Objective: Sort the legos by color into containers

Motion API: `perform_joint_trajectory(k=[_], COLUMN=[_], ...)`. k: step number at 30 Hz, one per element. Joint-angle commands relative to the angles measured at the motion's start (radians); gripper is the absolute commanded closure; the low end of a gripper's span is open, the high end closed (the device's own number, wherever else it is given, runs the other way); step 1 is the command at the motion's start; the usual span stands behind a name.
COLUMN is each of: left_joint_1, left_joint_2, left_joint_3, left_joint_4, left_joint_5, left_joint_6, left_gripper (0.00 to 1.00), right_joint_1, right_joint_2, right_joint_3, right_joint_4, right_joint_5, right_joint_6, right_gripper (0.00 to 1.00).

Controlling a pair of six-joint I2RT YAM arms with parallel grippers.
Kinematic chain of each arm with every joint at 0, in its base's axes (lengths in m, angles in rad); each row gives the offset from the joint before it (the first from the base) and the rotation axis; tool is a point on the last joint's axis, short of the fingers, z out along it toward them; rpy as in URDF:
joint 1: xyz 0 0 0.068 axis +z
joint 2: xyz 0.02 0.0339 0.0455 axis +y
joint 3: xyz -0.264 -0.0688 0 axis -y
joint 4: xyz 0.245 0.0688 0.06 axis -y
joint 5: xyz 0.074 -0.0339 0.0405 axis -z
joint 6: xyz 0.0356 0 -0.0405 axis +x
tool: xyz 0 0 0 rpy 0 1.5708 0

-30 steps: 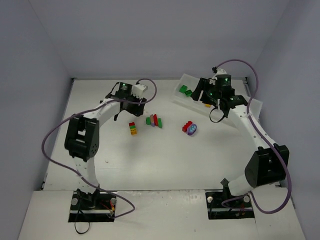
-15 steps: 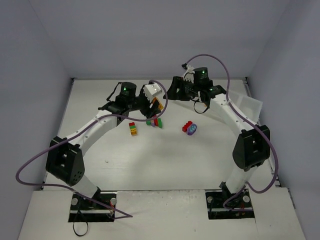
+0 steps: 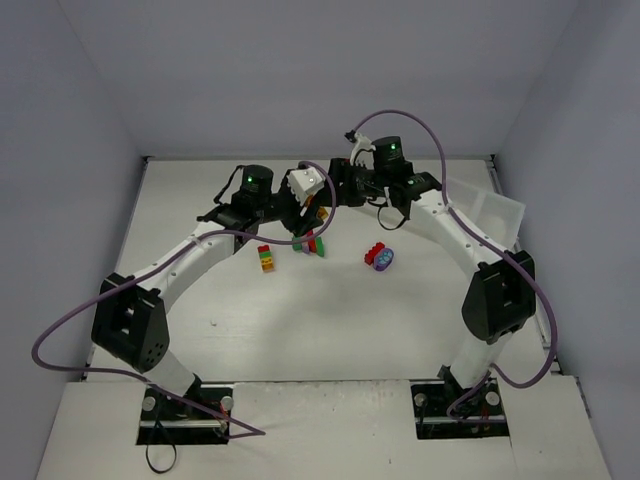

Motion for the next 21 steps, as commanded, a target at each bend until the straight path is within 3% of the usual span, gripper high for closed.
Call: perform_joint_trajectory(k=[1, 9, 12, 13, 15, 16, 18, 19, 21], left_joint_1=[0.000, -0.003, -0.008, -0.006, -0.008, -0.006, -0.008, -0.008, -0.008], left_joint_2=[-0.050, -0.059, -0.062, -0.061, -0.060, -0.060, -0.060, -0.064, -0.071], left_joint_3=[0.030, 0.020, 0.014, 0.011, 0.005, 0.004, -0.003, -0.004, -0.006], left_joint_4=[0.092, 0.116, 0.118, 0.116, 0.113, 0.109, 0.096, 0.092, 0.072], left_joint_5=[0.022, 0.023, 0.017, 0.004, -0.022, -0.038, -0.107, -0.128, -0.214], left_joint_6=[0.006, -0.003, -0.006, -0.012, -0.026, -0.052, -0.086, -0.121, -0.167], left_gripper=[0.79, 0.79, 0.78, 0.76, 0.70, 0.52, 0.27, 0.21, 0.19], right_joint_1=[0.014, 0.020, 0.020, 0.020, 0.014, 0.011, -0.009, -0.020, -0.052], right_joint_2=[-0.002, 0.021, 0.024, 0.023, 0.009, 0.006, -0.011, -0.015, -0.032], right_joint_3=[0.003, -0.011, -0.008, -0.006, -0.006, -0.006, -0.005, -0.006, -0.014], right_joint_4=[0.058, 0.058, 0.060, 0.058, 0.058, 0.057, 0.057, 0.055, 0.049], right_joint_5=[-0.031, -0.047, -0.039, -0.028, 0.001, 0.025, 0.062, 0.118, 0.203], right_joint_6=[-0.004, -0.016, -0.021, -0.024, -0.033, -0.036, -0.041, -0.039, -0.038], right_gripper=[0.44, 0.62, 0.79, 0.90, 1.00, 1.00, 1.00, 1.00, 1.00])
